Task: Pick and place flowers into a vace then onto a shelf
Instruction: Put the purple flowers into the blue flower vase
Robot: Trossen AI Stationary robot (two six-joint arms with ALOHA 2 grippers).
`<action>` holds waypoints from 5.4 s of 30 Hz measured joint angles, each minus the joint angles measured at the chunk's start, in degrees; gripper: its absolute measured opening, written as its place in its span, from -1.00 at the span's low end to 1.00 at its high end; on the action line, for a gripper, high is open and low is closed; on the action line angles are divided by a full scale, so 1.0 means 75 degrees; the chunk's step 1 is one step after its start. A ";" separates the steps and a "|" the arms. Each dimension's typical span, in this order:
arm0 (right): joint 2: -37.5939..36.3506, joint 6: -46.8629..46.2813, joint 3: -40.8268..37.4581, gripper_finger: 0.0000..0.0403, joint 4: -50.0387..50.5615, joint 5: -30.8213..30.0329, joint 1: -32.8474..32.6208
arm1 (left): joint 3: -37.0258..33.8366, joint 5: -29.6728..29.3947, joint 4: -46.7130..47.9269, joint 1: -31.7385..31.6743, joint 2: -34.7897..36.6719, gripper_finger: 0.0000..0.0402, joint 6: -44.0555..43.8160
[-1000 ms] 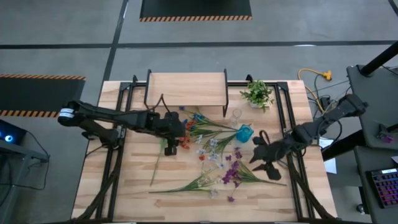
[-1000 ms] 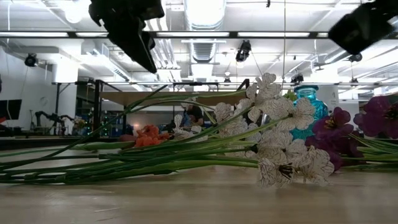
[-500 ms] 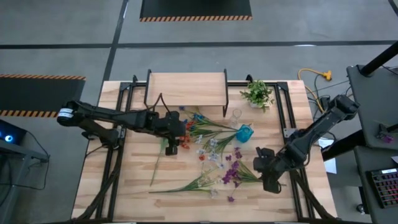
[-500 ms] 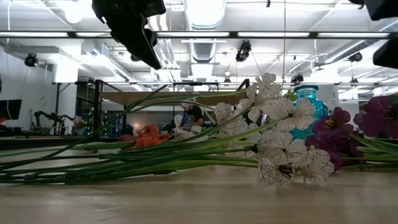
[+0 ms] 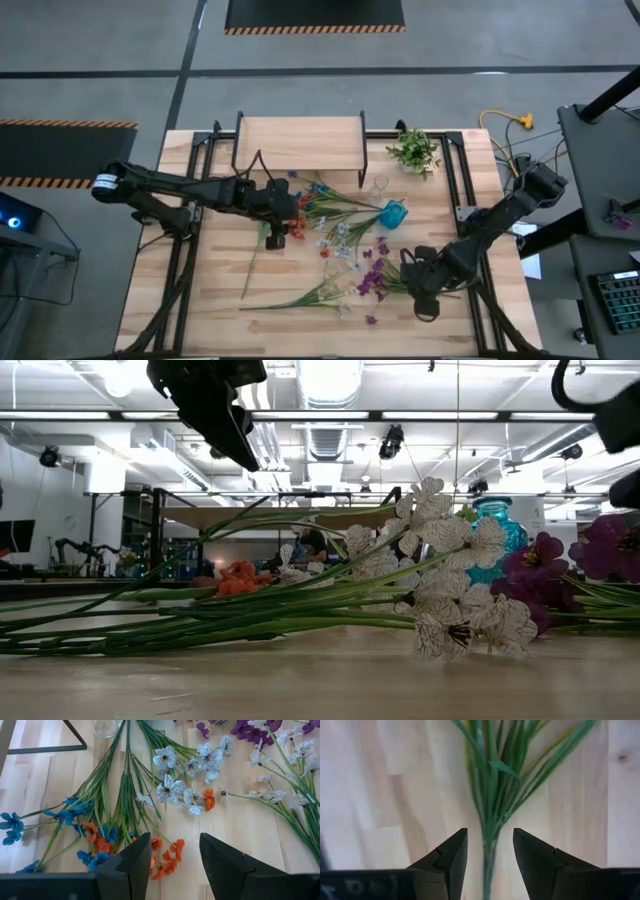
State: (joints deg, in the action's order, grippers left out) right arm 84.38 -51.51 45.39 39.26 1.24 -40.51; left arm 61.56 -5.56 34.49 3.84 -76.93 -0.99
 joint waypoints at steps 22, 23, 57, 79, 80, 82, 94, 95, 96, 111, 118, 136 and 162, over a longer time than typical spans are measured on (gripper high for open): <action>0.1158 -0.0142 0.0023 -0.07 -0.0175 0.0231 0.0003 | -0.0009 0.0001 0.0122 -0.0001 -0.0003 -0.24 -0.0229; 0.1133 -0.0140 0.0015 -0.11 -0.0172 0.0221 0.0003 | -0.0009 0.0001 0.0121 -0.0004 -0.0003 -0.24 -0.0230; -0.1454 0.0983 0.0493 -0.94 0.0118 -0.2337 -0.0020 | -0.0009 0.0001 0.0464 -0.0010 -0.0006 -0.24 -0.0195; -0.3504 0.2299 0.0419 -0.94 -0.0713 -0.9862 -0.0012 | -0.0009 0.0000 0.0403 -0.0004 -0.0006 -0.24 -0.0198; -0.3527 0.2296 0.0419 -0.94 -0.0728 -1.0058 -0.0012 | -0.0009 0.0000 0.0400 -0.0005 -0.0006 -0.24 -0.0197; -0.3584 0.2289 0.0419 -0.94 -0.0762 -1.0484 -0.0012 | -0.0009 0.0003 0.0403 -0.0004 -0.0006 -0.24 -0.0198; -0.4470 0.3184 0.0422 -0.94 -0.1407 -0.8843 0.1072 | -0.0009 0.0001 0.0400 -0.0007 -0.0006 -0.24 -0.0198; -0.4587 0.3567 0.0399 -0.94 -0.1757 -0.8542 0.1184 | -0.0009 0.0001 0.0400 -0.0007 -0.0006 -0.24 -0.0200; -0.4693 0.3992 0.0342 -0.94 -0.2144 -0.8242 0.1273 | -0.0009 0.0000 0.0400 -0.0004 -0.0006 -0.24 -0.0221; -0.5325 0.6234 -0.1689 -0.94 -0.5898 -0.7367 0.1693 | -0.0009 0.0000 0.0405 -0.0006 -0.0006 -0.24 -0.0280; -0.5611 0.5893 -0.2322 -0.94 -0.6016 -0.7477 0.1705 | -0.0009 0.0000 0.0403 -0.0009 -0.0006 -0.24 -0.0280; -0.5744 0.6325 -0.4083 -0.94 -0.8486 -0.7794 0.1711 | -0.0006 0.0000 0.0400 -0.0010 -0.0006 -0.24 -0.0283; -0.5734 0.4747 -0.5290 -0.94 -0.8762 -0.7760 0.1874 | -0.0003 0.0000 0.0357 -0.0007 -0.0006 -0.24 -0.0286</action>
State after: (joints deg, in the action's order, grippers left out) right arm 41.38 -15.90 5.72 -26.46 -56.97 -26.46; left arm 61.54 -5.56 37.17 3.79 -76.97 -3.14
